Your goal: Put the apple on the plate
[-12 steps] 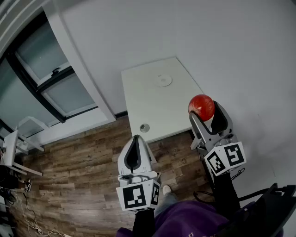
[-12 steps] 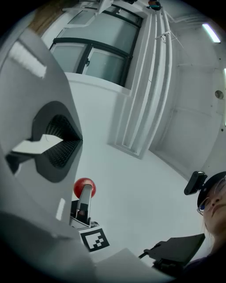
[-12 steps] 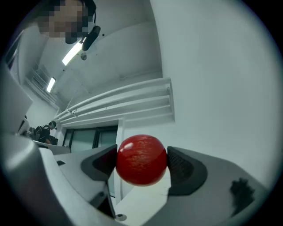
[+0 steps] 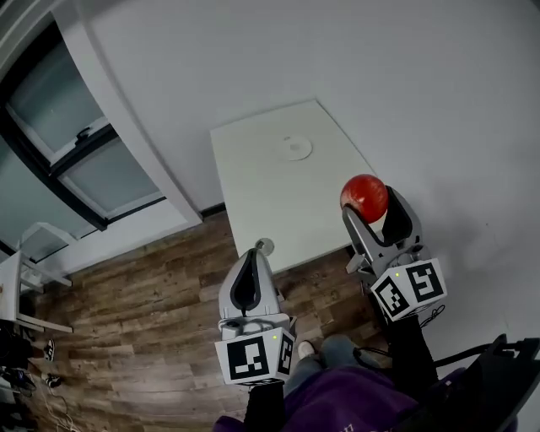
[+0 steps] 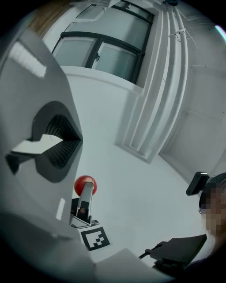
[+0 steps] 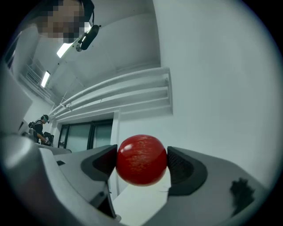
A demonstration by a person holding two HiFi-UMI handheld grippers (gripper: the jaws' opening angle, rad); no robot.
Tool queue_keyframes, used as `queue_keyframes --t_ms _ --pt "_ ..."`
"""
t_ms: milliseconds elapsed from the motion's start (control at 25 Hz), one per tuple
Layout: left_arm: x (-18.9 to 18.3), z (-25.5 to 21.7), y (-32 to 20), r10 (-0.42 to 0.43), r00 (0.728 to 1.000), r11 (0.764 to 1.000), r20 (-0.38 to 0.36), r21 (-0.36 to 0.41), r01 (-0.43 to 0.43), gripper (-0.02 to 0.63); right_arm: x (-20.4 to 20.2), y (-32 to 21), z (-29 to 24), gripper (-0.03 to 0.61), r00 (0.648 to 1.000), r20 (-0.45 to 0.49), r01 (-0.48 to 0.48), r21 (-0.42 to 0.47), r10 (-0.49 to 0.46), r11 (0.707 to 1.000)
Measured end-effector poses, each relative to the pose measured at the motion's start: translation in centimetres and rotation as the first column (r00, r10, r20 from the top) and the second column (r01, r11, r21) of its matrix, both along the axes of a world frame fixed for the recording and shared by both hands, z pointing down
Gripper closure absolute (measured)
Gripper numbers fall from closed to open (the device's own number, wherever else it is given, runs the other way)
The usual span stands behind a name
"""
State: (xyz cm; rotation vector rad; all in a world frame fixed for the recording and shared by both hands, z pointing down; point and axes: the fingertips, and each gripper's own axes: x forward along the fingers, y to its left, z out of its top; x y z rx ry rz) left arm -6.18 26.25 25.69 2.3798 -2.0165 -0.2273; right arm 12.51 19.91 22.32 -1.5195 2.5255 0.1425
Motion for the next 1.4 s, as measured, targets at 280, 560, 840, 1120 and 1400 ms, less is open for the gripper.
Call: queue_keyframes --t_ms 280,560,840,1120,1400 --pt "-0.5 2.4 -5.1 -0.020 1.000 0.999 0.006 -0.033 0.021 0.607 -0.6 -5.7 2.8 0.227 1.000 -0.001 0.017 -0.035 -0.017 0.999" --pt "-2.0 2.7 -14.7 -0.055 0.998 0.998 0.017 -0.026 0.056 0.609 -2.3 -16.4 3.1 0.227 0.999 -0.001 0.052 -0.027 -0.052 0.998" --pt "-1.7 2.1 -23.0 -0.097 0.995 0.995 0.016 -0.029 0.097 0.607 -1.8 -26.1 3.4 0.227 0.997 -0.004 0.072 -0.052 -0.073 0.996" --pt "-1.0 2.6 -31.2 -0.152 0.988 0.986 0.010 -0.061 0.152 0.607 -1.8 -35.7 5.4 0.227 0.993 -0.032 0.111 -0.113 -0.115 0.987" --pt "-0.7 5.1 -37.3 -0.195 0.981 0.974 0.016 -0.116 0.196 0.607 -2.8 -42.8 8.9 0.227 0.985 -0.061 0.151 -0.181 -0.164 0.972"
